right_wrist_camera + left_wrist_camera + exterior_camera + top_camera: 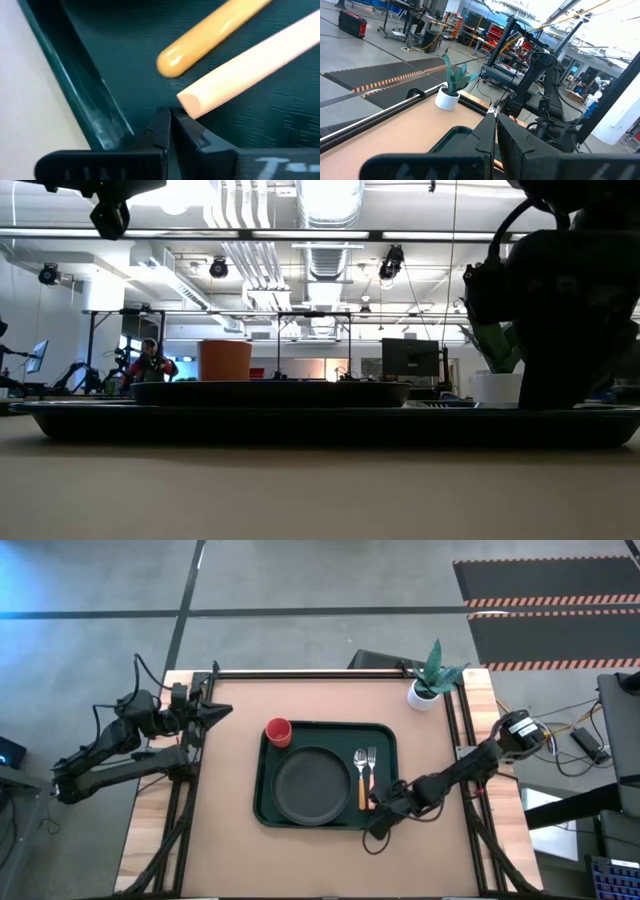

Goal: Pick and place plate/cup/fork/spoon on tray
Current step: Adjust the orange fork on the black serving tray, then adjust the black serving tray

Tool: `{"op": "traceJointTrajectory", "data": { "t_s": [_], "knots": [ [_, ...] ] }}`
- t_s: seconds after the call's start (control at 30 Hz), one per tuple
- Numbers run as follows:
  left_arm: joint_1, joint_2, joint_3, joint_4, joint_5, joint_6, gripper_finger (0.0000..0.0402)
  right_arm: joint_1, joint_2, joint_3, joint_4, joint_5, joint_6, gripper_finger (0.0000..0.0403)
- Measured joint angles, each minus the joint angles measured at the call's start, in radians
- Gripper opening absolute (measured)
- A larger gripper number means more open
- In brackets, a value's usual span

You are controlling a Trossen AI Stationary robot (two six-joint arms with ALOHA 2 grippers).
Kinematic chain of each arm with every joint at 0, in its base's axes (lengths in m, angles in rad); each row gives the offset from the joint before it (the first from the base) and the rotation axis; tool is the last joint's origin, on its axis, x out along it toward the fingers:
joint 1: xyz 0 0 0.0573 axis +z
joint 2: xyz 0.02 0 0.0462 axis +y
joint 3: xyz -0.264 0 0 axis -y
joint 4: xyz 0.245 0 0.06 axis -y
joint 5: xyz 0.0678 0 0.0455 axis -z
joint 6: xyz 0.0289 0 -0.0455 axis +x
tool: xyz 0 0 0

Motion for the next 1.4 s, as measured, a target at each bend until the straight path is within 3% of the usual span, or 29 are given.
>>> {"op": "traceJointTrajectory", "data": {
  "t_s": [0.23, 0.47, 0.73, 0.93, 1.13, 1.4],
  "knots": [
    [0.000, -0.005, 0.000, -0.084, 0.001, 0.030, 0.0000, 0.020, -0.184, 0.009, -0.024, 0.027, 0.025, 0.0009],
    [0.000, 0.001, 0.000, -0.405, -0.038, 0.028, 0.0000, 0.025, -0.421, 0.010, -0.055, 0.307, -0.161, 0.0009],
    [0.000, 0.050, -0.002, -0.700, -0.099, -0.072, 0.0000, 0.021, -0.554, 0.010, -0.098, 0.371, -0.291, 0.0009],
    [0.000, 0.108, -0.051, -0.710, -0.103, -0.081, 0.0000, 0.021, -0.565, 0.010, -0.137, 0.396, -0.296, 0.0009],
    [0.000, 0.165, -0.191, -0.696, 0.049, -0.128, 0.0000, 0.022, -0.563, 0.010, -0.137, 0.401, -0.296, 0.0009],
    [0.000, 0.168, -0.272, -0.548, 0.079, -0.138, 0.0000, 0.022, -0.569, 0.010, -0.136, 0.409, -0.296, 0.0009]
  ]
}}
